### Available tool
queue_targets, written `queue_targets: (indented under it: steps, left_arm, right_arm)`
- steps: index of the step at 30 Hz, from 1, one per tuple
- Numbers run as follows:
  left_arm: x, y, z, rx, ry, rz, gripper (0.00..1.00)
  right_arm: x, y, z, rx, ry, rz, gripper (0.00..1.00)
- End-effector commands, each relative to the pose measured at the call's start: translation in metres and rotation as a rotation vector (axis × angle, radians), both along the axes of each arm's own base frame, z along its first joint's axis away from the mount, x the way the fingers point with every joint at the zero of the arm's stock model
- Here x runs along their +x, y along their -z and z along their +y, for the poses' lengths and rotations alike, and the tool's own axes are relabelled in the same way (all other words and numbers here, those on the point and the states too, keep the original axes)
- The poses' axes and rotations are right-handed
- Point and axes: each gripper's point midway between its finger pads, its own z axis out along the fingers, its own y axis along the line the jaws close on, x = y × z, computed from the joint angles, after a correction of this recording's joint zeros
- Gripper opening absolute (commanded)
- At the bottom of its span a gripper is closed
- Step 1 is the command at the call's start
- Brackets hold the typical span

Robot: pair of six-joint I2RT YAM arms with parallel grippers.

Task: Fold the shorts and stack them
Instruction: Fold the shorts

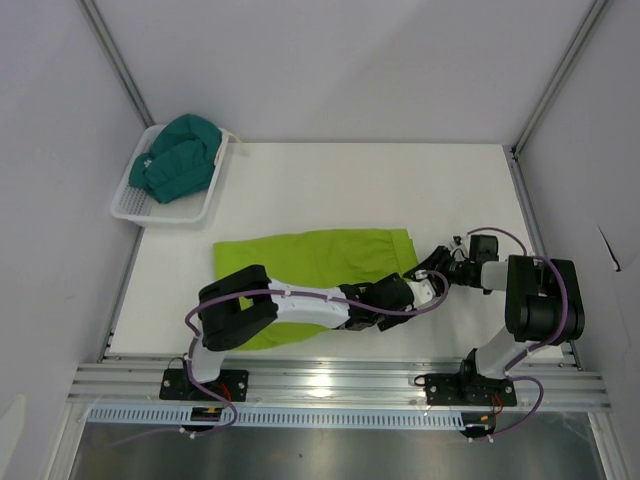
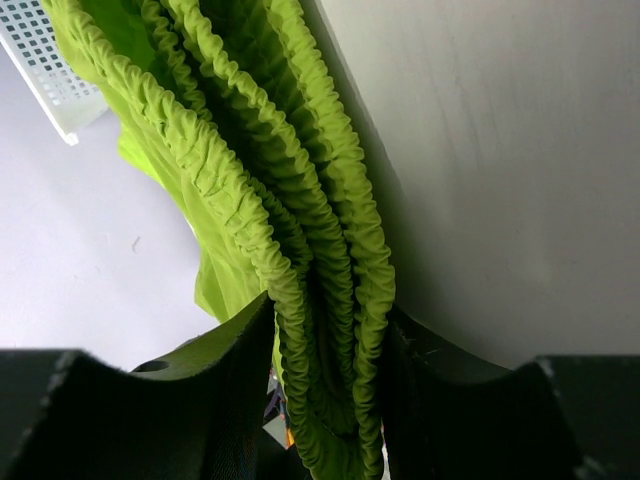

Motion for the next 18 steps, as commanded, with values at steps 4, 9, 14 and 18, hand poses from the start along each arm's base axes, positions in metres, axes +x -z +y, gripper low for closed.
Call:
queue_targets:
  steps: [4, 9, 14, 18]
  left_arm:
    - [0.015, 0.007, -0.005, 0.045, -0.034, -0.069, 0.49]
    - [0.008, 0.016, -0.005, 0.047, -0.003, -0.037, 0.09]
    - [-0.004, 0.014, -0.002, 0.041, 0.039, -0.059, 0.00]
    - [-0.011, 0.001, -0.004, -0.009, 0.063, -0.088, 0.00]
  right_arm:
    - [0.001, -0.011, 0.004, 0.017, 0.001, -0.031, 0.46]
    - [-0.001, -0.011, 0.005, 0.028, 0.004, -0.029, 0.49]
    - [-0.003, -0.007, 0.006, 0.037, 0.000, -0.018, 0.65]
    - [-0.005, -0.006, 0.007, 0.043, -0.002, -0.015, 0.84]
